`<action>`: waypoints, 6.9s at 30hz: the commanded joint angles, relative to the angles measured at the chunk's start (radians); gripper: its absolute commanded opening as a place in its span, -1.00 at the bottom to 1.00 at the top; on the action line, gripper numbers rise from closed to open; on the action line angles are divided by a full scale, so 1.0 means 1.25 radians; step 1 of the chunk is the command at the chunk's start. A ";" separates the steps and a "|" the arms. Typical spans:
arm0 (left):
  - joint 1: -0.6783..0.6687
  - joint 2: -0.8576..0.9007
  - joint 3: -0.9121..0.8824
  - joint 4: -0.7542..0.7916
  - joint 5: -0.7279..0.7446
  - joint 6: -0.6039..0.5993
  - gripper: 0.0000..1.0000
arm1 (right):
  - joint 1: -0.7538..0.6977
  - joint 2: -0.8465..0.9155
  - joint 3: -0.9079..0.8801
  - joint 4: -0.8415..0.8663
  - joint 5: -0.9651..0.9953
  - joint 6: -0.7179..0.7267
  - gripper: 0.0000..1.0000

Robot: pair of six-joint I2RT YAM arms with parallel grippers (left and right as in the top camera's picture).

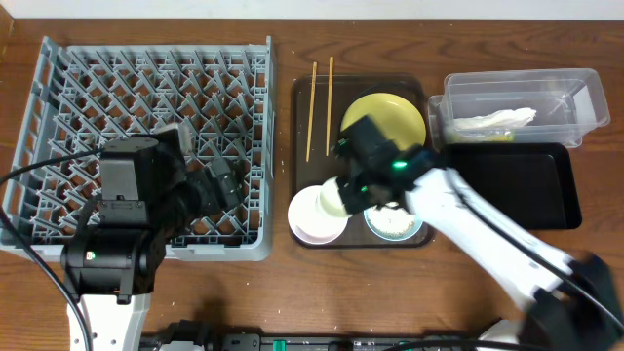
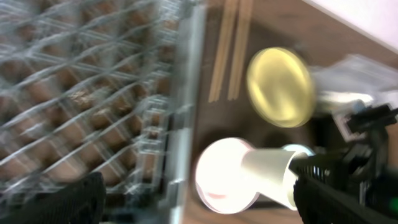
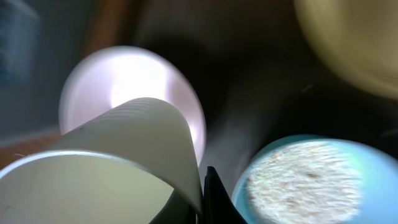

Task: Sort waste into correct bins and load items into the dishwasher
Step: 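Grasp the white cup on the tray with the right gripper and lift, then pass the white cup from the right gripper to the left gripper, then lower the white cup into the gray dish rack with the left gripper, then grasp the light-blue rice bowl with the right gripper and move over black tray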

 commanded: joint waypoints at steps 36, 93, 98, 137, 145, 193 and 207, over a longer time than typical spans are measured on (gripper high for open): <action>-0.070 0.076 0.015 0.351 0.909 -0.069 0.50 | -0.160 -0.195 0.022 0.524 -0.789 0.002 -0.98; 0.443 0.099 0.020 -0.123 -0.262 -0.141 0.42 | -0.229 -0.212 0.022 0.010 -0.269 -0.068 0.42; 0.474 0.208 0.020 -0.074 -0.256 -0.141 0.42 | -0.209 -0.208 0.022 0.010 -0.253 -0.068 0.43; 0.031 0.100 0.096 -0.134 -0.002 0.163 0.75 | 0.034 0.085 0.019 -0.141 0.167 0.270 -0.10; 0.025 0.100 0.096 -0.160 -0.017 0.163 0.78 | 0.028 0.216 0.019 -0.070 0.188 0.303 -0.67; 0.025 0.100 0.096 -0.156 -0.017 0.163 0.79 | -0.873 -0.062 -0.285 0.322 -0.935 -0.116 -0.97; 0.025 0.100 0.096 -0.156 -0.016 0.163 0.79 | -0.981 -0.062 -0.315 0.345 -0.963 -0.027 -0.98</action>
